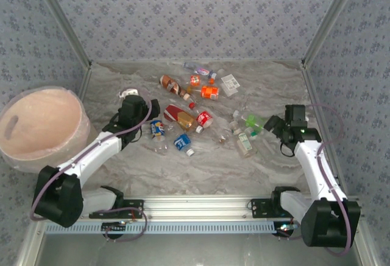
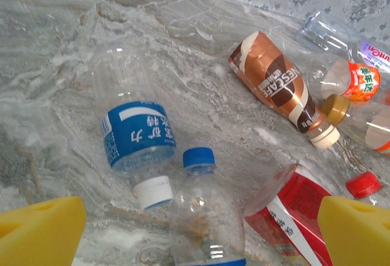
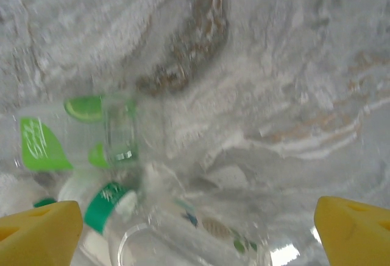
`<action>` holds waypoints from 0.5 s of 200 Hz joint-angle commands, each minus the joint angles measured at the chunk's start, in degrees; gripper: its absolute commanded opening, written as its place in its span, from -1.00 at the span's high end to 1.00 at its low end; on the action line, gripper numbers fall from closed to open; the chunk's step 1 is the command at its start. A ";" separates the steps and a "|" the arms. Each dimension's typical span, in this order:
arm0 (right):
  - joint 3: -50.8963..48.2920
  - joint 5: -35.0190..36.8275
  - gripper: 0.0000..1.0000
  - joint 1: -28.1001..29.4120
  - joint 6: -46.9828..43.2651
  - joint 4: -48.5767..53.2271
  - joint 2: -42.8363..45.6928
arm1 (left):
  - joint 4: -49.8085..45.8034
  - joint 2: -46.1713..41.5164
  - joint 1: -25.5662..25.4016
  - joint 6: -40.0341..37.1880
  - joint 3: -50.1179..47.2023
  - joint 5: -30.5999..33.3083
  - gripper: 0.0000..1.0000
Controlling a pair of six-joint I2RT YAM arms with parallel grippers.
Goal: Put the plastic bottles in the bin
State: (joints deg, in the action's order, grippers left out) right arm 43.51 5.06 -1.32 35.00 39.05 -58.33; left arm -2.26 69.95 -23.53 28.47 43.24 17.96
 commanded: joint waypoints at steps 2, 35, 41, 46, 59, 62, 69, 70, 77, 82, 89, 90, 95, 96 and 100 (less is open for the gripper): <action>2.20 -5.06 -1.00 2.15 -4.85 9.03 0.55 | -2.70 -0.73 0.37 2.02 1.59 -1.61 -0.96; 1.83 -4.94 -1.00 7.93 -7.94 10.03 -1.88 | -2.51 -0.10 1.67 3.40 0.98 -1.33 -0.96; 1.80 -4.56 -1.00 8.76 -8.17 9.79 -2.71 | -2.41 -0.04 1.95 3.66 0.82 -1.44 -0.96; 1.83 -4.37 -1.00 9.26 -8.41 9.59 -3.64 | -2.32 0.05 2.16 3.95 0.63 -1.62 -0.96; 2.05 -3.28 -1.00 10.53 -9.13 9.22 -5.92 | -2.36 0.25 2.65 4.61 0.44 -1.79 -0.96; 2.10 -2.63 -1.00 10.87 -9.23 9.28 -6.58 | -2.39 0.27 2.74 4.72 0.36 -1.78 -0.96; 2.38 -0.64 -1.00 11.58 -9.25 9.62 -7.90 | -2.48 0.32 2.92 4.94 0.28 -1.81 -0.96; 2.42 -0.39 -1.00 11.68 -9.21 9.68 -8.10 | -2.48 0.25 2.94 5.03 0.27 -1.80 -0.96; 2.60 1.86 -1.00 12.45 -8.97 9.88 -9.17 | -2.48 0.17 3.11 5.30 0.09 -1.77 -0.96; 2.79 3.26 -1.00 12.74 -8.64 10.06 -9.83 | -2.48 0.11 3.21 5.52 -0.11 -1.71 -0.96; 2.71 4.71 -1.00 13.21 -8.30 9.87 -10.43 | -2.53 0.05 3.41 5.68 -0.17 -1.69 -0.96; 2.76 4.88 -1.00 13.25 -8.29 9.85 -10.55 | -2.51 0.03 3.45 5.75 -0.18 -1.69 -0.96; 2.61 5.50 -1.00 13.40 -8.12 9.50 -10.79 | -2.57 0.01 3.49 5.88 -0.36 -1.63 -0.96; 2.58 5.54 -1.00 13.43 -8.16 9.44 -10.82 | -2.57 0.01 3.53 5.89 -0.35 -1.66 -0.96; 2.41 5.61 -1.00 13.53 -8.12 9.20 -10.99 | -2.58 -0.06 3.58 5.98 -0.35 -1.57 -0.96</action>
State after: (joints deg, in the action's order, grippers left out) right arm 44.45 5.02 11.18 27.38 46.61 -68.18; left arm -4.40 69.97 -20.56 32.75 43.24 17.12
